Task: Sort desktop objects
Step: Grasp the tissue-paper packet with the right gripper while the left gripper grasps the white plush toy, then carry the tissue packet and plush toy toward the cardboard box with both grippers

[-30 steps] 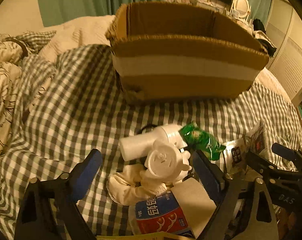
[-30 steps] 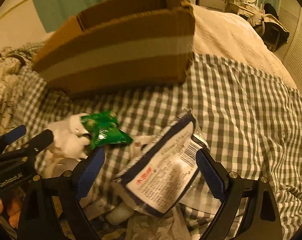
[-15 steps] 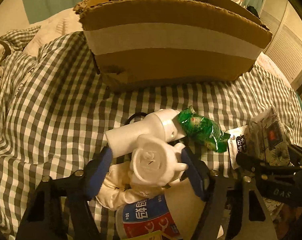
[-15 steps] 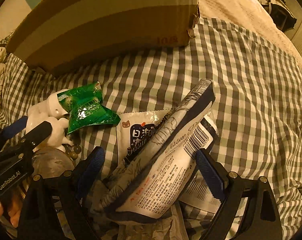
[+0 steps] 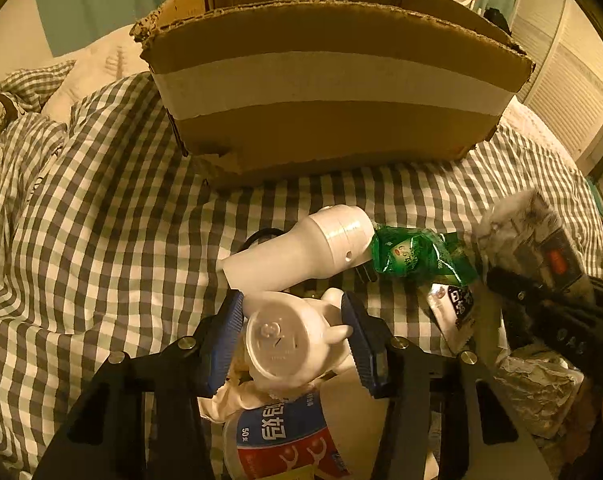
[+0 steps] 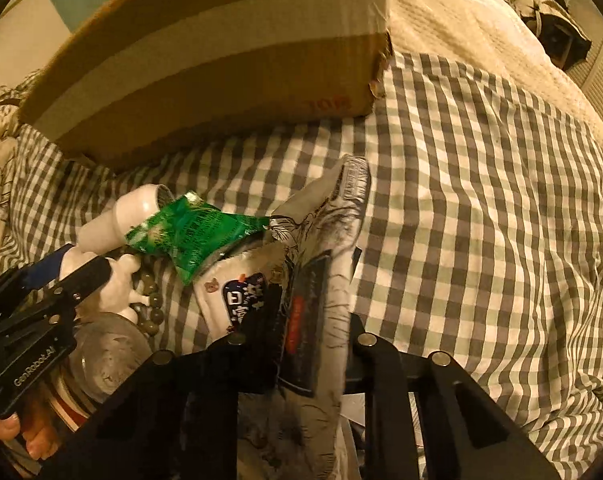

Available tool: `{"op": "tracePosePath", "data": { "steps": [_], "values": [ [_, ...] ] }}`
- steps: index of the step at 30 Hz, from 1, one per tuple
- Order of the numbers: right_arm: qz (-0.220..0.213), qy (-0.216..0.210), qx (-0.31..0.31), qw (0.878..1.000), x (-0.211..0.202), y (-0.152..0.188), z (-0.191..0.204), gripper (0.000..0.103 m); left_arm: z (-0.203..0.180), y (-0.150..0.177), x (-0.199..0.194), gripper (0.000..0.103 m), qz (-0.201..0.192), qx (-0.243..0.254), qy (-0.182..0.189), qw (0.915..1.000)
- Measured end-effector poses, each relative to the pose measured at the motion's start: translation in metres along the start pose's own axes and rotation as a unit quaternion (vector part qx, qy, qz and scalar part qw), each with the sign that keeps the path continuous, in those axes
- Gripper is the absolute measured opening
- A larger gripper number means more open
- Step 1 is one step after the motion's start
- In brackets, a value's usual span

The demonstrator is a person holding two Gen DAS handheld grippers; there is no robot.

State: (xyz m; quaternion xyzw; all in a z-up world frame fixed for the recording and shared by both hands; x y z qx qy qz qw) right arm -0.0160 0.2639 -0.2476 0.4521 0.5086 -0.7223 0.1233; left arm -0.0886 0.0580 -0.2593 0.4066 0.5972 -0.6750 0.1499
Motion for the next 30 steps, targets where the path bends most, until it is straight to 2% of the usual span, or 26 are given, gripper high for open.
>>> {"op": "tracePosePath", "data": {
  "steps": [5, 12, 14, 21, 27, 30],
  "values": [
    [-0.050, -0.028, 0.003, 0.998, -0.022, -0.020, 0.005, 0.013, -0.003, -0.007, -0.012, 0.051, -0.017, 0.000, 0.003, 0.9999],
    [-0.096, -0.039, 0.000, 0.995, -0.050, -0.029, 0.009, 0.013, -0.004, -0.022, -0.033, 0.051, -0.051, 0.000, -0.002, 0.9987],
    [-0.111, -0.044, -0.005, 0.993, -0.055, -0.042, 0.006, 0.013, -0.001, -0.026, -0.042, 0.051, -0.058, 0.000, 0.001, 0.9983],
    [-0.149, -0.051, -0.010, 0.988, -0.084, -0.055, 0.019, 0.013, -0.002, -0.046, -0.076, 0.051, -0.099, 0.000, 0.012, 0.9950],
    [-0.213, -0.070, -0.016, 0.974, -0.129, -0.073, 0.031, 0.013, 0.004, -0.066, -0.113, 0.051, -0.145, -0.005, 0.008, 0.9893],
    [-0.249, -0.061, -0.025, 0.966, -0.148, -0.079, 0.042, 0.013, 0.005, -0.075, -0.131, 0.051, -0.166, 0.001, 0.005, 0.9860]
  ]
}}
Point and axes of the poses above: each gripper's, at about its wrist camera, not at the fingertips, and x roughly the way its jaws point, z to its left, y to its underside, the point moved 8 cm from there along x, roughly the way its jaws point, and after that the axes turned 15 degrees about -z, right-handed, at the moved point
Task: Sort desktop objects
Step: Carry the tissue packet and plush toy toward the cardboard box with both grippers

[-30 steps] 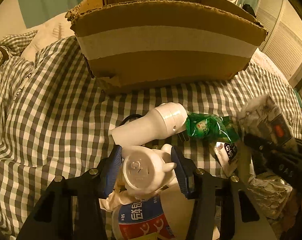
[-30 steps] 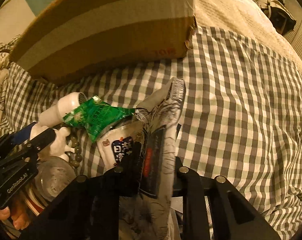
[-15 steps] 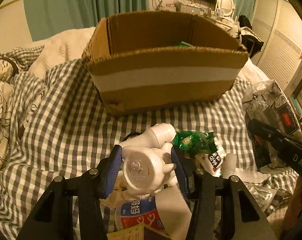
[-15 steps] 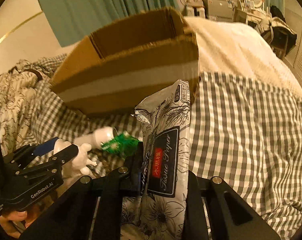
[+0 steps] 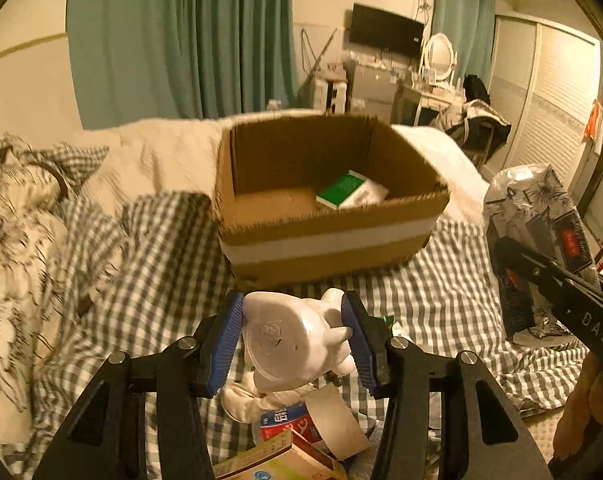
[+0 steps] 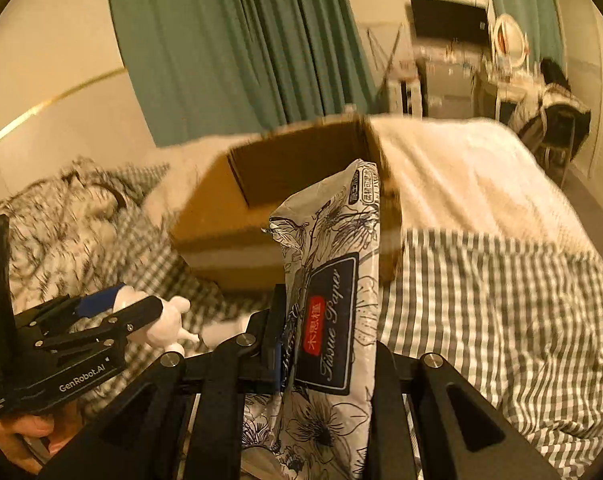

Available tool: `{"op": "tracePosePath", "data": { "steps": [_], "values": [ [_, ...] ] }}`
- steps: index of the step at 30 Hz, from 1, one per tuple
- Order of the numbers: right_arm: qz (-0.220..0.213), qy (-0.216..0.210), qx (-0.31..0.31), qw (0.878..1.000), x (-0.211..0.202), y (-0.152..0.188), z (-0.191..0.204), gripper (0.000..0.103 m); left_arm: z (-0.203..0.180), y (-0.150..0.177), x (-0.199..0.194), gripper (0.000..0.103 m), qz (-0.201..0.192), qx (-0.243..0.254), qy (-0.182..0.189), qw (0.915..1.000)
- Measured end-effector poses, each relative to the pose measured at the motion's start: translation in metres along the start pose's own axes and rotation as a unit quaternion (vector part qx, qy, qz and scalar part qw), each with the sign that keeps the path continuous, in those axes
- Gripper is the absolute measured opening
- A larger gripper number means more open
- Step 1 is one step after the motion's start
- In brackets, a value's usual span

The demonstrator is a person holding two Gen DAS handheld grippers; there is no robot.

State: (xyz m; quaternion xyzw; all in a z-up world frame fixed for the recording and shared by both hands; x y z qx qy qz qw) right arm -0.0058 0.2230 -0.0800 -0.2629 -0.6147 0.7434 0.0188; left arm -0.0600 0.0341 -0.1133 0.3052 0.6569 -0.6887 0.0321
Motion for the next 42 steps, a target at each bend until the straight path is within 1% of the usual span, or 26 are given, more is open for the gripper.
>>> {"op": "tracePosePath", "data": {
  "steps": [2, 4, 10, 13, 16, 20, 22, 24, 26, 29, 32, 37, 40, 42],
  "values": [
    [-0.020, -0.003, -0.007, 1.000, -0.010, -0.009, 0.009, 0.013, 0.000, -0.009, -0.011, 0.051, -0.019, 0.007, -0.005, 0.9998],
    [-0.029, -0.010, -0.012, 0.999, -0.014, -0.016, 0.019, 0.013, 0.001, -0.020, -0.023, 0.051, -0.040, 0.008, -0.011, 0.9991],
    [-0.063, -0.025, -0.034, 0.997, -0.033, -0.037, 0.049, 0.013, 0.008, -0.049, -0.059, 0.051, -0.100, -0.005, -0.018, 0.9948],
    [-0.082, -0.031, -0.044, 0.995, -0.043, -0.047, 0.059, 0.013, 0.009, -0.062, -0.075, 0.051, -0.129, -0.007, -0.009, 0.9915],
    [-0.105, -0.038, -0.050, 0.992, -0.051, -0.062, 0.068, 0.013, 0.010, -0.078, -0.089, 0.051, -0.158, -0.009, -0.012, 0.9874],
    [-0.133, -0.049, -0.053, 0.988, -0.056, -0.084, 0.073, 0.013, 0.013, -0.095, -0.102, 0.051, -0.183, -0.011, -0.017, 0.9830],
    [-0.142, -0.051, -0.054, 0.987, -0.056, -0.092, 0.075, 0.013, 0.017, -0.102, -0.104, 0.051, -0.189, -0.016, -0.019, 0.9816],
    [-0.147, -0.053, -0.058, 0.986, -0.056, -0.096, 0.075, 0.013, 0.022, -0.106, -0.102, 0.051, -0.189, -0.021, -0.029, 0.9812],
    [-0.154, -0.057, -0.061, 0.985, -0.057, -0.103, 0.076, 0.013, 0.025, -0.110, -0.098, 0.051, -0.189, -0.026, -0.032, 0.9810],
    [-0.172, -0.055, -0.069, 0.981, -0.058, -0.116, 0.077, 0.013, 0.025, -0.115, -0.090, 0.051, -0.188, -0.032, -0.023, 0.9814],
    [-0.184, -0.052, -0.076, 0.978, -0.054, -0.128, 0.078, 0.013, 0.021, -0.119, -0.083, 0.051, -0.193, -0.020, -0.034, 0.9804],
    [-0.183, -0.044, -0.080, 0.979, -0.038, -0.136, 0.069, 0.013, 0.020, -0.131, -0.065, 0.051, -0.189, -0.019, -0.037, 0.9811],
    [-0.180, -0.041, -0.094, 0.978, -0.030, -0.138, 0.065, 0.013, 0.023, -0.138, -0.057, 0.051, -0.190, -0.017, -0.048, 0.9804],
    [-0.178, -0.040, -0.090, 0.979, -0.024, -0.141, 0.060, 0.013, 0.025, -0.142, -0.050, 0.051, -0.190, -0.020, -0.053, 0.9801]
  ]
}}
Point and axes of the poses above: each gripper's, at about its wrist camera, not at the fingertips, and x roughly the way its jaws point, z to its left, y to its underside, the point moved 8 cm from there along x, roughly the way its jaws point, and after that the axes turned 15 degrees about -z, right-handed, at the moved point
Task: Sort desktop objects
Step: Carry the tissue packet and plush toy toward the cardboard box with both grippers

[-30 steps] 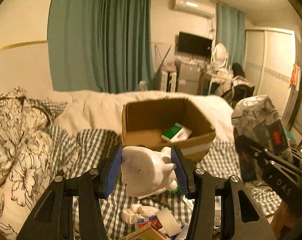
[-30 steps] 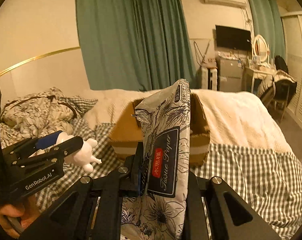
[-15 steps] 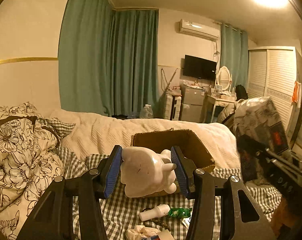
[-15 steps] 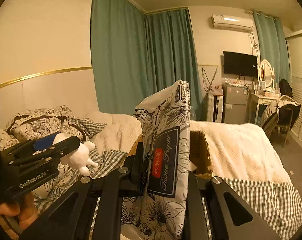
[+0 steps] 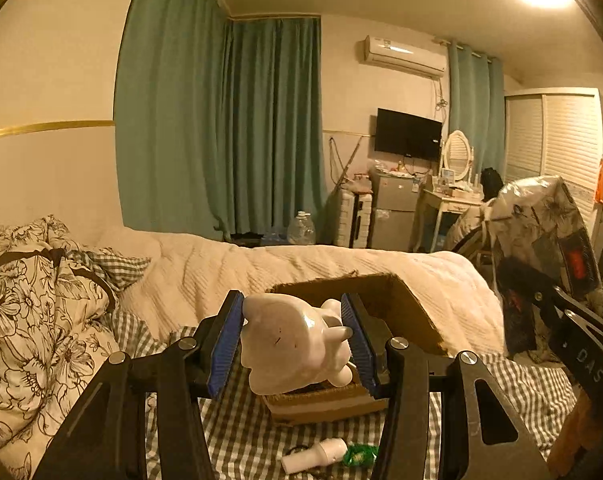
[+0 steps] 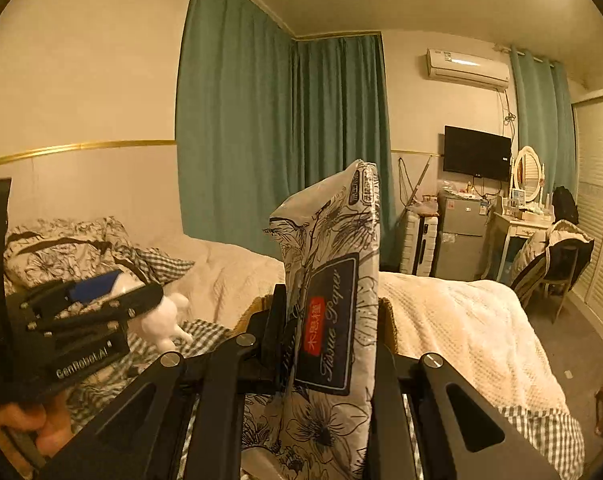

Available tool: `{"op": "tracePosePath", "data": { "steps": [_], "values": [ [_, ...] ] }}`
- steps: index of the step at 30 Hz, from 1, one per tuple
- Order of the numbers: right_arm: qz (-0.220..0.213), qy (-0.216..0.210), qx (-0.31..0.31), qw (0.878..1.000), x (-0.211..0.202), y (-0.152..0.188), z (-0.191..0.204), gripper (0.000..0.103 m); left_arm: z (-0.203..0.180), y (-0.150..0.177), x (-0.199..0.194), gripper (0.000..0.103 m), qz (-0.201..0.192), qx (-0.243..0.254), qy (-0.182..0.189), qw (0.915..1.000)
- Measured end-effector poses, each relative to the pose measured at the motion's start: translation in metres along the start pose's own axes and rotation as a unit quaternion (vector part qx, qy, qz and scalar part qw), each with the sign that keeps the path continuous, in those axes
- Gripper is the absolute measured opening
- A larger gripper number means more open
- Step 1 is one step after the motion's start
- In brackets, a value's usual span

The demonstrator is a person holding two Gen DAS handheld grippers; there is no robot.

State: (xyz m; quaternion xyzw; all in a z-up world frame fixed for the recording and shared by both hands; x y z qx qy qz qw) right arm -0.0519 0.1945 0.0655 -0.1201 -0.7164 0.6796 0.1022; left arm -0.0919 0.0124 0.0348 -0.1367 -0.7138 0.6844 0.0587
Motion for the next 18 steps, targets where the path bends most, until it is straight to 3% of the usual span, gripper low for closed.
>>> {"op": "tracePosePath", "data": {
  "steps": [11, 18],
  "values": [
    [0.012, 0.022, 0.027, 0.999, 0.031, 0.005, -0.043, 0.013, -0.006, -0.005, 0.036, 0.051, -0.005, 0.010, -0.005, 0.9999],
    [0.017, 0.024, 0.019, 0.999, 0.058, 0.012, -0.045, 0.013, 0.000, 0.007, 0.062, 0.051, 0.003, 0.018, -0.017, 0.9997]
  ]
}}
Point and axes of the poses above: each gripper's, at about its wrist camera, not at the fingertips, and x roughly the way its jaws point, z to its left, y to its underside, the point moved 8 cm from there along x, roughly the way its jaws point, and after that the axes turned 15 degrees about -z, right-handed, at the moved point
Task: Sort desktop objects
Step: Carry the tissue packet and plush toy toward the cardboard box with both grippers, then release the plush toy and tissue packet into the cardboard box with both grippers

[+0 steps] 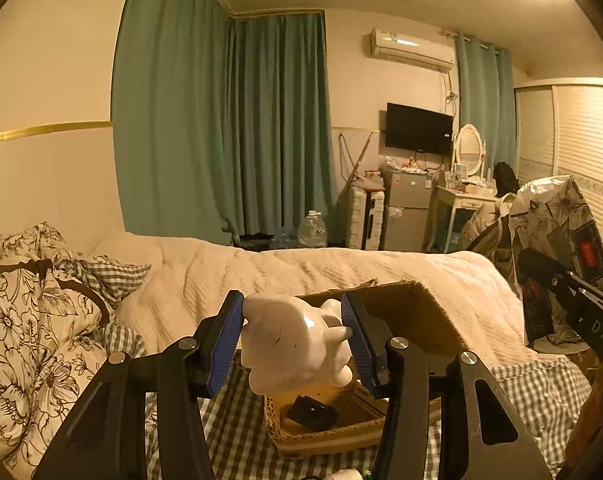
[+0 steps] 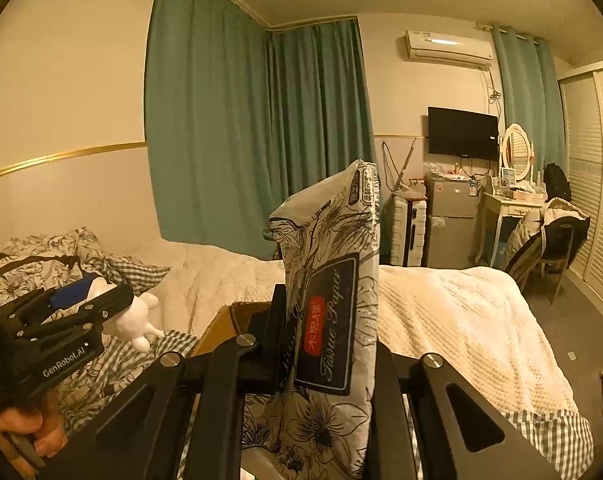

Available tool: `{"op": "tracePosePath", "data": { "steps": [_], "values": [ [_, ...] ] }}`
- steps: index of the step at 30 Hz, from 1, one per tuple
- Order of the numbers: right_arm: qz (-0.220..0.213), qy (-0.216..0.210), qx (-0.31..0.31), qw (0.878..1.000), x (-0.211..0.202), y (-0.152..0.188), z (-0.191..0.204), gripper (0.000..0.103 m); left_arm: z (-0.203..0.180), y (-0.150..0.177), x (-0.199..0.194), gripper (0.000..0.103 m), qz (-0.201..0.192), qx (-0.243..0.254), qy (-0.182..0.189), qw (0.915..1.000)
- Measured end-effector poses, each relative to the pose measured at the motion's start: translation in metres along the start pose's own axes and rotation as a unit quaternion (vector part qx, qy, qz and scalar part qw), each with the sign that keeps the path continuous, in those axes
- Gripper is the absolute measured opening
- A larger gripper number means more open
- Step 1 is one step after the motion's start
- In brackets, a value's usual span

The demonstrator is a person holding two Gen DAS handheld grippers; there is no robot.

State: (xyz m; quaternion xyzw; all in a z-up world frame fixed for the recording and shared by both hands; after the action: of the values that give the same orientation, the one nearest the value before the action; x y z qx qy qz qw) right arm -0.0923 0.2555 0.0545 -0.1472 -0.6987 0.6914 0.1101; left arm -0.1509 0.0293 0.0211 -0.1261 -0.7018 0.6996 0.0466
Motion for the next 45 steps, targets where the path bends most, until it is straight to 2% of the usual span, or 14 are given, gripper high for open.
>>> {"op": "tracePosePath", "data": {
  "steps": [10, 17, 23, 28, 33, 35, 36, 37, 38, 40, 44, 45],
  "values": [
    [0.070, -0.016, -0.011, 0.997, 0.056, 0.059, 0.003, 0.013, 0.008, 0.038, 0.048, 0.051, 0.043, 0.003, -0.019, 0.9989],
    [0.115, -0.015, -0.008, 0.993, 0.078, 0.096, -0.006, 0.013, -0.001, 0.081, 0.082, 0.051, 0.094, 0.012, -0.013, 0.9954],
    [0.161, -0.009, -0.011, 0.987, 0.092, 0.126, -0.014, 0.013, -0.007, 0.117, 0.108, 0.051, 0.146, 0.018, -0.003, 0.9891],
    [0.190, 0.000, -0.007, 0.982, 0.100, 0.142, -0.024, 0.013, -0.008, 0.135, 0.118, 0.051, 0.168, 0.018, 0.003, 0.9856],
    [0.195, 0.000, -0.010, 0.981, 0.101, 0.145, -0.024, 0.013, -0.008, 0.140, 0.123, 0.053, 0.174, 0.012, 0.006, 0.9846],
    [0.193, 0.000, -0.011, 0.981, 0.101, 0.145, -0.021, 0.017, -0.006, 0.139, 0.122, 0.055, 0.172, 0.011, 0.002, 0.9851],
    [0.191, 0.001, -0.012, 0.982, 0.102, 0.144, -0.019, 0.021, -0.004, 0.137, 0.121, 0.061, 0.170, 0.010, -0.001, 0.9854],
    [0.189, 0.004, -0.014, 0.982, 0.102, 0.144, -0.020, 0.030, -0.002, 0.135, 0.120, 0.070, 0.167, 0.007, -0.006, 0.9860],
    [0.185, 0.009, -0.015, 0.983, 0.101, 0.143, -0.021, 0.036, 0.000, 0.131, 0.118, 0.073, 0.160, 0.005, -0.011, 0.9871],
    [0.177, 0.013, -0.017, 0.984, 0.100, 0.139, -0.021, 0.056, 0.003, 0.121, 0.114, 0.078, 0.145, 0.006, -0.021, 0.9891],
    [0.159, 0.013, -0.017, 0.987, 0.092, 0.127, -0.020, 0.058, 0.007, 0.102, 0.101, 0.080, 0.123, 0.009, -0.029, 0.9919],
    [0.154, 0.014, -0.017, 0.988, 0.090, 0.123, -0.020, 0.061, 0.008, 0.097, 0.097, 0.082, 0.118, 0.008, -0.030, 0.9925]
  ]
}}
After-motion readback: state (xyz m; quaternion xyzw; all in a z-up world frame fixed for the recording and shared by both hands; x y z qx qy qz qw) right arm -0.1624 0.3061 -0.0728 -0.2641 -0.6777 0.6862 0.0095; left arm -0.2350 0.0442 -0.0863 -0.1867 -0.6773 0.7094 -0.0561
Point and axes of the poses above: each gripper's, at about its wrist camera, not at the fingertips, and x roughly the way its jaws point, z to its left, y to its underside, the point moved 8 cm from there along x, roughly the way its jaws point, and after that the axes turned 15 degrees about -z, right-handed, at the moved point
